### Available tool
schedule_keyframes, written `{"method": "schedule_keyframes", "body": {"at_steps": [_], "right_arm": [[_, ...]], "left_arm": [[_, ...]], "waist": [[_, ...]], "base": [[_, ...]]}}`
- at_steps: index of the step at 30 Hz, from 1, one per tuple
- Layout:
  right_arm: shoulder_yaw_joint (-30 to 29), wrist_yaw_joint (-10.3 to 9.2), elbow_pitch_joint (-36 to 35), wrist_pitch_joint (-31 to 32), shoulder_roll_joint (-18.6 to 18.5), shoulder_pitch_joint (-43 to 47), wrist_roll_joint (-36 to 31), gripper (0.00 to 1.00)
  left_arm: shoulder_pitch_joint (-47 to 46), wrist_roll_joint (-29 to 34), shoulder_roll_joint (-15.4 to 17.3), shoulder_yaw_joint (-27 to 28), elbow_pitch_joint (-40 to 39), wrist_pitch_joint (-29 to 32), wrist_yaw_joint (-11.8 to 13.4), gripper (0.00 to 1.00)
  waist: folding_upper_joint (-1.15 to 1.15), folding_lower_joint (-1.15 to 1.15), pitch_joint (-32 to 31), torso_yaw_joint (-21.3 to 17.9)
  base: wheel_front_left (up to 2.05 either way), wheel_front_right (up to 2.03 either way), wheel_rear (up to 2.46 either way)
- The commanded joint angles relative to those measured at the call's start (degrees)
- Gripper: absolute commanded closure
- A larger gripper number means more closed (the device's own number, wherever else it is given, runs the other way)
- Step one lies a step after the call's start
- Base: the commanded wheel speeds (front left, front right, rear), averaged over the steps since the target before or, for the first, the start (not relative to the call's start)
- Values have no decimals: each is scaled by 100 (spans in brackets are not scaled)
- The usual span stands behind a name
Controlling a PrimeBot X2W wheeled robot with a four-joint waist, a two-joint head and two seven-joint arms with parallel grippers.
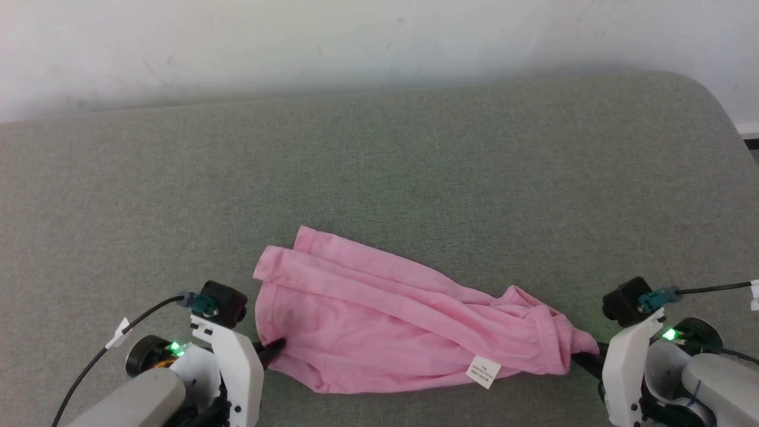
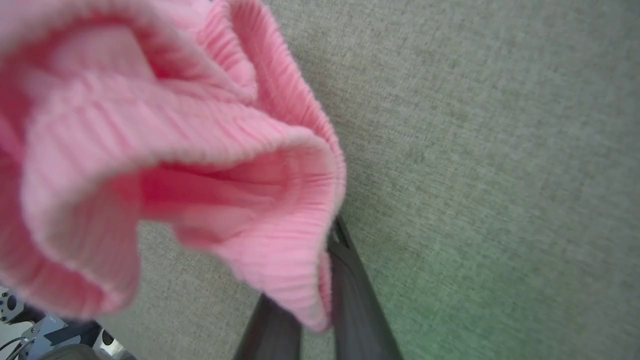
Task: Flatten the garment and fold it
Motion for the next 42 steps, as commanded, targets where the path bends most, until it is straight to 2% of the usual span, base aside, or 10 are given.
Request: {"method": "schedule_keyframes", "body": {"at_steps": [1,4,5,6,7,12,19,29,35,42], "right_arm": [[-11,-9,58,25,39,11,-8,100],[10,-9,245,43,240,4,33,100],[24,-9,286,33,283,3,33,77],[33,-9,316,-11,308,-1,14,58],[30,-9,337,-73,314,-11,-17,0],[-66,-9,43,-317,-3,-73,-204,0],[-586,-9,-999,54,-944,-163,-517,0],[-1490,-9,-2560,1501,-1332,-188,-796,0],[-1454,-9,-2436,2483,-935,-46,-750,0],[-1347,-9,-1394,2748,-105,-51,-765,0]], "left_arm": [[143,-12,-63,-13,59,-18,42,100],[192,-9,-157,-17,178,-149,35,100],[210,-3,-180,-2,213,-216,54,69],[220,66,-190,-8,229,-321,75,10],[242,114,-195,8,232,-439,112,0],[417,463,-9,224,-108,-1283,512,0],[798,994,292,709,-1144,-2484,1608,0],[1542,2602,-140,2093,-2038,-2922,3117,0],[2196,3620,-768,2989,-2441,-2924,3206,0],[2547,4357,-1511,3650,-2448,-2925,2715,0]], "waist": [[-1,0,41,20],[-1,0,51,28],[-1,0,32,26],[-1,0,-5,25],[-1,0,-51,22],[-1,0,-348,-10],[-1,0,-630,41],[-1,0,-550,121],[-1,0,-339,197],[-1,0,12,356]], "base": [[0,0,0],[0,0,0],[0,0,0],[0,0,0],[0,0,0],[0,0,0],[0,0,0],[0,0,0],[0,0,0],[0,0,0]]}}
